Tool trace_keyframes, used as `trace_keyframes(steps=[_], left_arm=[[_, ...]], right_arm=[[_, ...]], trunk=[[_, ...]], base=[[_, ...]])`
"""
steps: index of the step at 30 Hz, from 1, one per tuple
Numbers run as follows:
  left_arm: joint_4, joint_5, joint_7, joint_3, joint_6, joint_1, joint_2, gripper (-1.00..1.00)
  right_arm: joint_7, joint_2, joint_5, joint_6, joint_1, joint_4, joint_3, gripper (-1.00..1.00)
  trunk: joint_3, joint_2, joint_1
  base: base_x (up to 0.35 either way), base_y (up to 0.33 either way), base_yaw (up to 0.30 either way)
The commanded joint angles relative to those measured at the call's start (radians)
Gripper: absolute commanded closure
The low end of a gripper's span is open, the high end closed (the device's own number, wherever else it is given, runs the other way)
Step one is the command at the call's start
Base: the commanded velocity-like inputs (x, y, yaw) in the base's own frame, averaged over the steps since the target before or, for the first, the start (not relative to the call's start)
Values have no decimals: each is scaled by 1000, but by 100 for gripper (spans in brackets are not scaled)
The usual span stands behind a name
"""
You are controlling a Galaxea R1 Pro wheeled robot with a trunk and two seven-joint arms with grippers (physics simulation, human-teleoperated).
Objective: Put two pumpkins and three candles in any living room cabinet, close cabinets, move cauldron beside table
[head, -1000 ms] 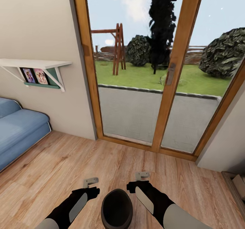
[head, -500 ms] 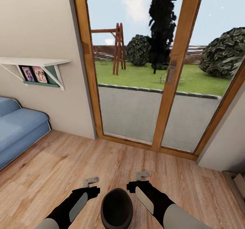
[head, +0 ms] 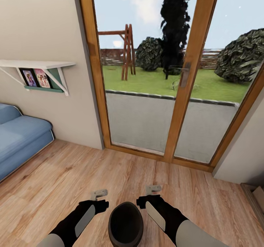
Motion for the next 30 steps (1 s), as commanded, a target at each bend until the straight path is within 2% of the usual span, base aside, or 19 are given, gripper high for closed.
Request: trace_keyframes(steps=[1, 10, 15, 20, 30], left_arm=[[-5, 10, 10, -7, 11, -1, 2, -100], [-43, 22, 10, 1, 76, -1, 9, -100], [-53, 24, 11, 1, 90, -1, 9, -100], [-55, 24, 11, 2, 121, -1, 8, -100], [-55, 24, 11, 3, 126, -1, 5, -100]], right_arm=[[-9, -1, -9, 4, -1, -2, 6, -100], [-9, 0, -11, 42, -1, -2, 6, -100], [-10, 1, -12, 97, -1, -2, 6, -100], [-10, 1, -15, 107, -1, -2, 6, -100], [-10, 2, -17, 108, -1, -2, 6, -100]], trunk=[[-4, -8, 4], [-32, -71, 38], [-48, -106, 58], [-64, -141, 77], [-95, -211, 115]], base=[[0, 0, 0], [0, 0, 0], [0, 0, 0], [0, 0, 0], [0, 0, 0]])
